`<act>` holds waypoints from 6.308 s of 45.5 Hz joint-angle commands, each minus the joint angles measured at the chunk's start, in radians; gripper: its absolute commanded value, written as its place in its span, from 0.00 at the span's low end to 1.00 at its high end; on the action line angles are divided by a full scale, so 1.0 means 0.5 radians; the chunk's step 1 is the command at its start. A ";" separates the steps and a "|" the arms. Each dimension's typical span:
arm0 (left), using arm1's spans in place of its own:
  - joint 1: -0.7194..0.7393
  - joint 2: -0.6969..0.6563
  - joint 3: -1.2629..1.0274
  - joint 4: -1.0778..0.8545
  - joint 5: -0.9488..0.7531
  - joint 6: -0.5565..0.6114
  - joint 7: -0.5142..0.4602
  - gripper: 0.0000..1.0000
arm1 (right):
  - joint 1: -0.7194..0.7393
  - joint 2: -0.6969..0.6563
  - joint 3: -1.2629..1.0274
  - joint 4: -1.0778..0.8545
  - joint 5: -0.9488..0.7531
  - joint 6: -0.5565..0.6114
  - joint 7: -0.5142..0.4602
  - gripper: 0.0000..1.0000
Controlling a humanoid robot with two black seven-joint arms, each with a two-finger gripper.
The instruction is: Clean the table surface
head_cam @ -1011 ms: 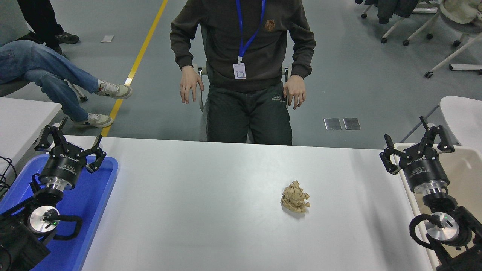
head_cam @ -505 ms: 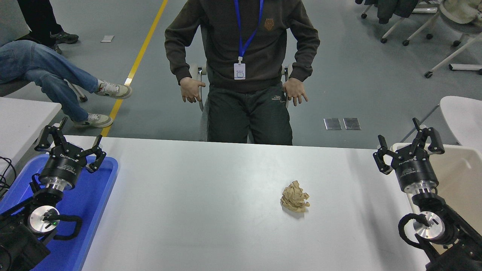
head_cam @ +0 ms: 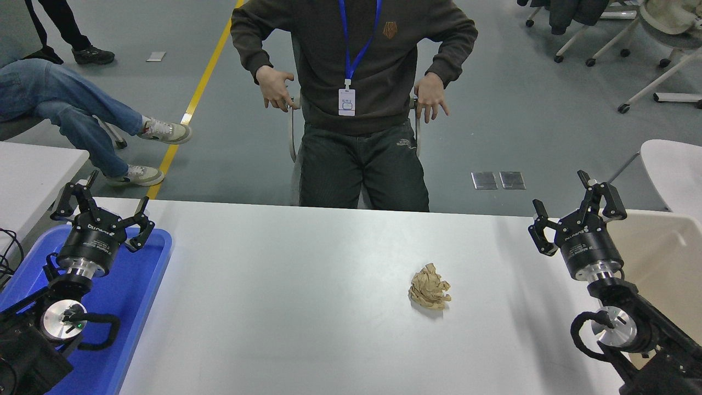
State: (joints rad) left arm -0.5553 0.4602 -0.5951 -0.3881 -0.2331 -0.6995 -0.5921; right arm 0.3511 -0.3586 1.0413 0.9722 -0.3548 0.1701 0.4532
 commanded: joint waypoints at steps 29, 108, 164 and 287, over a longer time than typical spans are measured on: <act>0.000 0.000 0.000 0.000 0.000 0.000 0.000 1.00 | 0.273 -0.611 -0.643 0.838 -0.827 -0.202 -0.593 0.98; 0.000 0.000 0.000 0.000 0.000 -0.003 0.000 1.00 | 1.455 0.370 -1.497 0.342 -0.392 0.037 -2.652 0.98; 0.000 0.000 0.000 -0.003 0.000 -0.003 0.000 1.00 | 1.323 0.524 -1.788 -0.082 -1.159 0.099 -2.140 0.99; 0.000 0.000 0.000 -0.003 0.000 -0.003 0.000 1.00 | 1.402 0.640 -2.307 -0.374 -1.128 0.056 -1.937 0.00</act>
State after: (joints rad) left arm -0.5553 0.4602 -0.5952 -0.3894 -0.2325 -0.7010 -0.5921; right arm 1.0316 -0.0274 -0.1174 0.7411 -0.9285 0.1889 -0.5124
